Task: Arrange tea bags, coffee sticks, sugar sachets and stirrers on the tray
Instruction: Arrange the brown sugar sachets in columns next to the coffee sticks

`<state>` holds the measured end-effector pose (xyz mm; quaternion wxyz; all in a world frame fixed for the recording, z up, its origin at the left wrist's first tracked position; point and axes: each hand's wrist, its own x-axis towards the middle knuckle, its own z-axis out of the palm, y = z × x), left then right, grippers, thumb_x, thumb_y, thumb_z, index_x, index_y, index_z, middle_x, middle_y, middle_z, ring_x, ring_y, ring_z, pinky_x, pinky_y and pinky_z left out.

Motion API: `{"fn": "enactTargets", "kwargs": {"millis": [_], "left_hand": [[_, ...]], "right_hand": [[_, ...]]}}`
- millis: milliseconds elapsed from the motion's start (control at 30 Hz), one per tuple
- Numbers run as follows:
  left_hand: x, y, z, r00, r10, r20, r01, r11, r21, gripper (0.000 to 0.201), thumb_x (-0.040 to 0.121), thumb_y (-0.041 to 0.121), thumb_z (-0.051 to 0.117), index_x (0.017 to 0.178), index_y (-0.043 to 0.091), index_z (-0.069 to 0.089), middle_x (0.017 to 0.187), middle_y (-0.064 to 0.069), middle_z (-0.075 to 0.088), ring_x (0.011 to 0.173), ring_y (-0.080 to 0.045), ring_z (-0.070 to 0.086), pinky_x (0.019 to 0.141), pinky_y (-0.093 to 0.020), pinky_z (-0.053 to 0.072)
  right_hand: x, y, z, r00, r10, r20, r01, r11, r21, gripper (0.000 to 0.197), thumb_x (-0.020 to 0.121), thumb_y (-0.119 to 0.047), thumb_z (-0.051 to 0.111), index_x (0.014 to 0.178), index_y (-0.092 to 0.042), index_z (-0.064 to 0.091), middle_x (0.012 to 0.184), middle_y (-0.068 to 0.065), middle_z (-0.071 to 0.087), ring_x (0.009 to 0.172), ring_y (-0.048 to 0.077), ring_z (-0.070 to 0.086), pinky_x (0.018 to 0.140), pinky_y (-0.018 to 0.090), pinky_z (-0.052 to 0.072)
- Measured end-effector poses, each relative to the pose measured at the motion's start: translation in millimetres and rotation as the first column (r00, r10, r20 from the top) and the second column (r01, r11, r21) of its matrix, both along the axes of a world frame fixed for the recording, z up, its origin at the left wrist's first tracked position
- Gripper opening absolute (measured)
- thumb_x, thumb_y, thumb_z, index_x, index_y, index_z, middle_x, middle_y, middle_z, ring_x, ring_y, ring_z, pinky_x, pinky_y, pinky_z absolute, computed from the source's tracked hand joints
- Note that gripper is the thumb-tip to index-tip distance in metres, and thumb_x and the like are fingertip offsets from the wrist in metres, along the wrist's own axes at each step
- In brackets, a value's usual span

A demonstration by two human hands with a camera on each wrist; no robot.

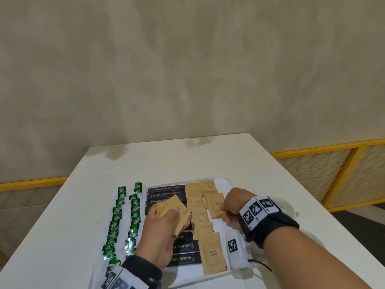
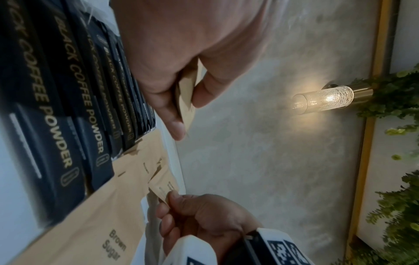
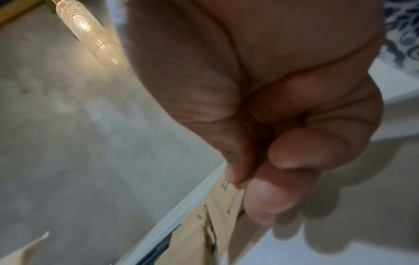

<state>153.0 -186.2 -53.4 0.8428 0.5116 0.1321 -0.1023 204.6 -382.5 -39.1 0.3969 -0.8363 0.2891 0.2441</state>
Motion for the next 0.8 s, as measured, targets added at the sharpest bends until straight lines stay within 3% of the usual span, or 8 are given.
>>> {"fn": "enactTargets", "kwargs": {"millis": [167,267,367,500,667,800], "left_hand": [[3,2,-2,1.0,0.005,0.0,-0.005,1.0,-0.009,0.029,0.089,-0.011,0.051,0.111,0.007,0.055,0.107,-0.023,0.067,0.089,-0.04,0.07,0.066,-0.038,0.059],[3,2,-2,1.0,0.008,-0.008,-0.008,1.0,-0.025,0.028,0.088,-0.012,0.051,0.109,0.007,0.055,0.108,-0.023,0.067,0.092,-0.041,0.069,0.058,-0.033,0.059],[3,2,-3,1.0,0.009,-0.013,-0.01,1.0,-0.028,0.029,0.088,-0.011,0.051,0.109,0.008,0.055,0.108,-0.023,0.067,0.092,-0.042,0.069,0.058,-0.033,0.059],[2,1,-2,1.0,-0.002,-0.016,0.001,0.999,-0.04,0.028,0.089,-0.01,0.051,0.108,0.011,0.054,0.108,-0.023,0.066,0.094,-0.042,0.068,0.057,-0.033,0.06],[3,1,-2,1.0,-0.016,-0.01,0.016,0.999,-0.052,0.029,0.089,-0.01,0.051,0.112,0.007,0.053,0.11,-0.024,0.066,0.094,-0.042,0.068,0.056,-0.031,0.058],[3,0,-1,1.0,-0.027,-0.009,0.026,0.997,-0.072,0.029,0.089,-0.011,0.051,0.111,0.006,0.053,0.108,-0.023,0.066,0.094,-0.041,0.068,0.06,-0.035,0.06]], "right_hand": [[-1,4,-1,0.992,-0.099,-0.076,0.108,0.987,0.121,0.019,0.098,-0.014,0.052,0.081,-0.004,0.056,0.075,0.012,0.062,0.058,0.018,0.05,0.057,0.027,0.041],[5,0,-11,0.999,0.036,0.019,-0.036,0.999,0.018,0.021,0.095,-0.015,0.056,0.074,-0.011,0.051,0.075,0.005,0.06,0.059,0.011,0.055,0.049,0.018,0.046],[7,-1,-14,0.981,0.178,0.076,-0.169,0.98,-0.104,0.024,0.09,-0.018,0.057,0.069,-0.021,0.046,0.075,-0.003,0.052,0.063,0.008,0.052,0.052,0.02,0.044],[5,1,-10,0.959,0.275,0.073,-0.252,0.939,-0.234,0.026,0.088,-0.021,0.058,0.067,-0.024,0.043,0.073,-0.005,0.047,0.067,0.012,0.051,0.051,0.021,0.037],[5,6,1,0.935,0.353,-0.044,-0.341,0.854,-0.392,0.024,0.092,-0.025,0.058,0.073,-0.013,0.049,0.07,-0.001,0.049,0.072,0.017,0.054,0.051,0.02,0.037],[8,11,3,0.909,0.412,-0.07,-0.403,0.82,-0.406,0.018,0.092,-0.025,0.057,0.087,-0.008,0.055,0.088,0.004,0.06,0.081,0.022,0.057,0.063,0.023,0.044]]}}
